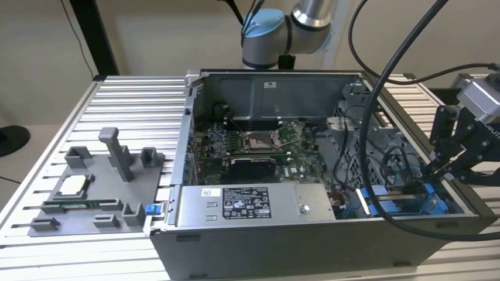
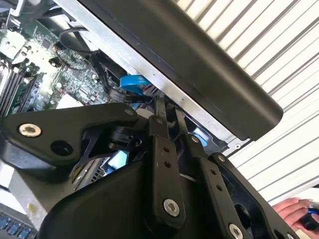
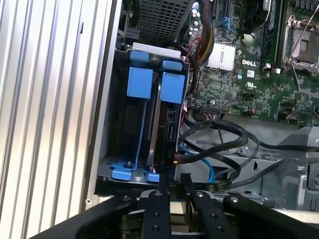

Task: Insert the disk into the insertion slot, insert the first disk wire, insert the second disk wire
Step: 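Insert the second disk wire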

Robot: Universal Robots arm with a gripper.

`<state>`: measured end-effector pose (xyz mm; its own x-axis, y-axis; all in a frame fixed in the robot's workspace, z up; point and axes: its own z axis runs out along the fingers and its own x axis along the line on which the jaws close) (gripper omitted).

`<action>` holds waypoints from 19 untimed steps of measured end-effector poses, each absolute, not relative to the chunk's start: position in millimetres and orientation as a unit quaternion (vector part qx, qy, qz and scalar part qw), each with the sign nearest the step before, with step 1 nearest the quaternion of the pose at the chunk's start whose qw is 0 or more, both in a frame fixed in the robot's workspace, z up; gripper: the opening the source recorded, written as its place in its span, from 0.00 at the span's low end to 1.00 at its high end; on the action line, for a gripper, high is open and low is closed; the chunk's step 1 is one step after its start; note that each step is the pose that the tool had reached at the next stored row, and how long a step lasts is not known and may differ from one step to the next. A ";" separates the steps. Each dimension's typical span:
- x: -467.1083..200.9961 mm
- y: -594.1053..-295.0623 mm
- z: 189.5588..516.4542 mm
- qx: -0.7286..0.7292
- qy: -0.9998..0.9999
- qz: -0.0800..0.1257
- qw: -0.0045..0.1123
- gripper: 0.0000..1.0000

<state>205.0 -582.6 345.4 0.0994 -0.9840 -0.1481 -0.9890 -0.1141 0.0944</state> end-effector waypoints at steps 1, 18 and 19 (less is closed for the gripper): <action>204.9 -582.6 345.4 -0.741 0.666 0.087 0.015 0.00; 199.0 -582.7 374.2 -0.737 0.668 0.095 0.023 0.00; 197.4 -582.7 377.3 -0.737 0.668 0.096 0.024 0.00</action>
